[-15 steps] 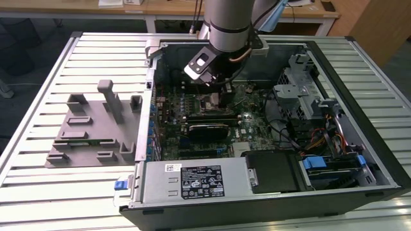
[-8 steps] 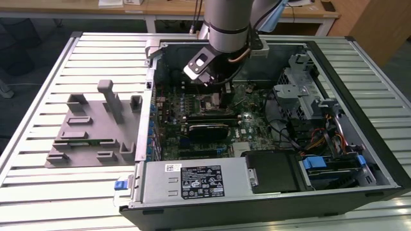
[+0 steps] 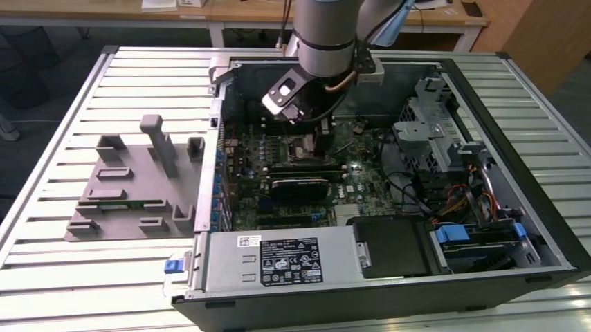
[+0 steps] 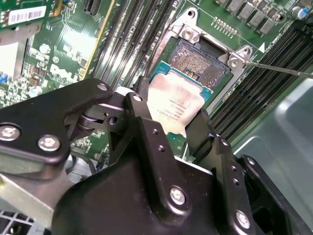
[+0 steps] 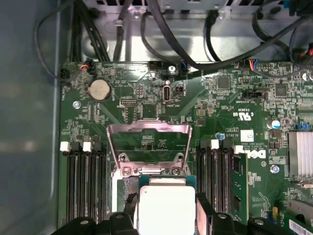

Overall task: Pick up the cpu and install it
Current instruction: 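Place the cpu into insertion slot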

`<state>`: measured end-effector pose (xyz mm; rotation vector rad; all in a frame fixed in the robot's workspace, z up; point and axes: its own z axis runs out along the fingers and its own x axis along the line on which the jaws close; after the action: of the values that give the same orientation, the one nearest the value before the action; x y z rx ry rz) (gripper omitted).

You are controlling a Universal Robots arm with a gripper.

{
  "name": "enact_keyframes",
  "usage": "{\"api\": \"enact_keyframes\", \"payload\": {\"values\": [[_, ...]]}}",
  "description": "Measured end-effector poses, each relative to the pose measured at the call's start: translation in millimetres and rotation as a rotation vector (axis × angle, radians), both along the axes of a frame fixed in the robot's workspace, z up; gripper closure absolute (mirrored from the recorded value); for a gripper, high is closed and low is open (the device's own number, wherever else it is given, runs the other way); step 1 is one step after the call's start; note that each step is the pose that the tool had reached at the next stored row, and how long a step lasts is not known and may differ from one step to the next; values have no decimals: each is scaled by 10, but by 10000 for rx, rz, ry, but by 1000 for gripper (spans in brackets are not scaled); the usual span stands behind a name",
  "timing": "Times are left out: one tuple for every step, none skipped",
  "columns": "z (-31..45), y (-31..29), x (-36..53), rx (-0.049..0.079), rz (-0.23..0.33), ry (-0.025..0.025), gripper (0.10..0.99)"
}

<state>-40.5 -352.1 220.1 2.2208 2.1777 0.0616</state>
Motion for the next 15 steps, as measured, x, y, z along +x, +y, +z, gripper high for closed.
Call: {"api": "enact_keyframes", "payload": {"values": [[-9, 0, 0, -5, -112, 0, 541], [-15, 0, -1, -13, -208, 0, 541], [-15, 1, -1, -15, -253, 2, 541], [-15, 1, -1, -15, -261, 1, 541], [-15, 1, -1, -15, -262, 1, 541], [-16, 1, -1, -15, -263, 1, 541], [-16, 1, -1, -15, -263, 1, 541], [-16, 1, -1, -15, -262, 1, 541], [-19, 1, 0, -14, -230, 0, 541], [-22, 2, -1, -14, -138, 0, 541], [-26, 1, -1, -13, 4, -1, 541], [-29, 1, -1, -15, 167, 0, 541], [-32, 1, -1, -15, 321, 0, 541], [-35, 5, -2, -15, 429, 0, 541], [-39, 15, -5, -16, 467, 0, 541]]}}
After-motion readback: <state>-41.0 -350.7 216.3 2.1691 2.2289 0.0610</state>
